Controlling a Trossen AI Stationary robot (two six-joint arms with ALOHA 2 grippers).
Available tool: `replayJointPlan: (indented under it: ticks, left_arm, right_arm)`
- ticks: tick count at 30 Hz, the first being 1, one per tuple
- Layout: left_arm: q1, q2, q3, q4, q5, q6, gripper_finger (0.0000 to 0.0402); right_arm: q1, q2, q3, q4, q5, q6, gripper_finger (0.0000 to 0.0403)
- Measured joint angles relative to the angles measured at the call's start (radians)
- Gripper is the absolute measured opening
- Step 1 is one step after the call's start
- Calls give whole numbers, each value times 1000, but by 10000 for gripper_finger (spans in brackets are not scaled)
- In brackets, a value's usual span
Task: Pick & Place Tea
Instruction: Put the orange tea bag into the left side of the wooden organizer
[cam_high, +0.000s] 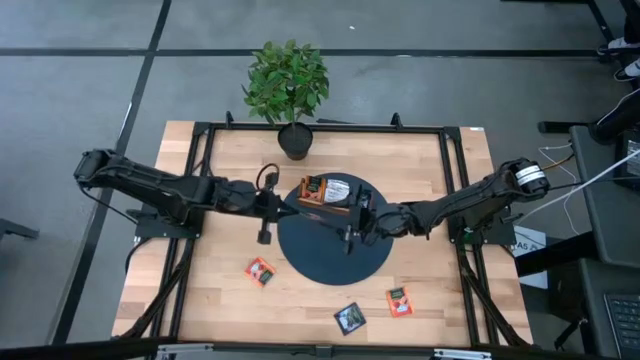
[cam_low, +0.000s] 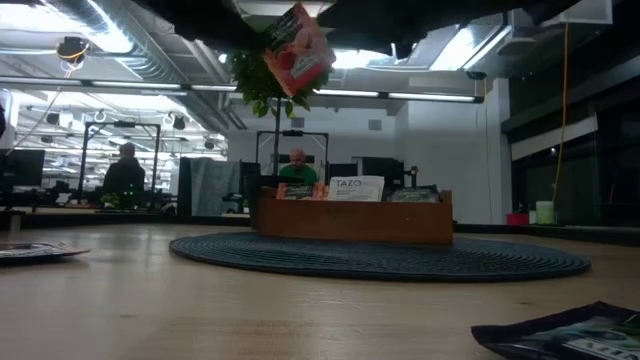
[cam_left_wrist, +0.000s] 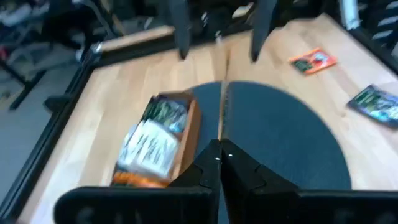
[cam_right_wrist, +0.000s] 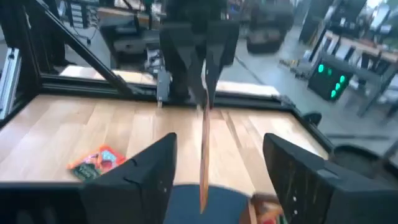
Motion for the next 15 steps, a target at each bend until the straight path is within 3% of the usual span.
replayJointPlan:
  ticks: [4, 7, 10, 13, 15]
  left_arm:
    - [53, 5, 86, -171, -1, -7, 2]
    - [108, 14, 135, -275, 7, -7, 2]
    - [169, 29, 158, -305, 41, -7, 2]
    - [234, 55, 163, -321, 105, 23, 2]
    - [267, 76, 164, -330, 137, 69, 2]
  right_arm:
    - [0, -46, 0, -125, 0, 73, 238]
    - [3, -54, 0, -164, -6, 132, 206]
    - [11, -45, 0, -187, -8, 154, 138]
    - [14, -38, -1, -249, 1, 202, 44]
    - [17, -37, -1, -249, 3, 220, 14]
